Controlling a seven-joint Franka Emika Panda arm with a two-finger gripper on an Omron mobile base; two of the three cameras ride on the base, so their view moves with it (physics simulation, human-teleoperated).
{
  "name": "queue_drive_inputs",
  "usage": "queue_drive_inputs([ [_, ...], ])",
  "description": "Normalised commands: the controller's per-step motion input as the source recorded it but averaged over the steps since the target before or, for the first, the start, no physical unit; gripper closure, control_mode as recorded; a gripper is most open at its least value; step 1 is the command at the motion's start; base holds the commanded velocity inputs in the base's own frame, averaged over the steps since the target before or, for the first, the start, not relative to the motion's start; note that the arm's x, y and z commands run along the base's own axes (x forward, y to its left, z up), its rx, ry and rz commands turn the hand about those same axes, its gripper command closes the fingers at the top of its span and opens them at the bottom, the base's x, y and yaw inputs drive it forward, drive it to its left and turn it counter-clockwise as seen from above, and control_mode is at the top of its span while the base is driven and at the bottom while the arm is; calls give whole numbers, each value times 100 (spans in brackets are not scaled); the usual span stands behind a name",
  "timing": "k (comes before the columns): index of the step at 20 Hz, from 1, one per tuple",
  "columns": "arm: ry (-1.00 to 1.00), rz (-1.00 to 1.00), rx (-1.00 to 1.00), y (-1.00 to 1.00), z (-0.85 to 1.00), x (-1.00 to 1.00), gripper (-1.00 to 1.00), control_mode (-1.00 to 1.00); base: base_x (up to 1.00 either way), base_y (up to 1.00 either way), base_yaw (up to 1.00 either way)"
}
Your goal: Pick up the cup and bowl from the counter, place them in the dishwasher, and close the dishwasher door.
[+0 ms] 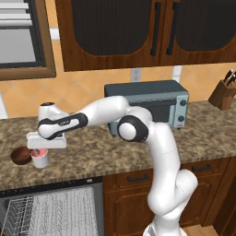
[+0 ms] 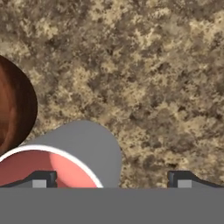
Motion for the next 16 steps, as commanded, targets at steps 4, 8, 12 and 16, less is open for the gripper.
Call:
queue_drive_inputs([
  [4,0,0,0,4,0,0,-100,-100,0,0,0],
  [8,0,0,0,0,-24,0,-100,-100,0,0,0],
  [12,0,0,0,0,-30,-1,-100,-100,0,0,0],
  [16,0,0,0,0,0,0,-100,-100,0,0,0],
])
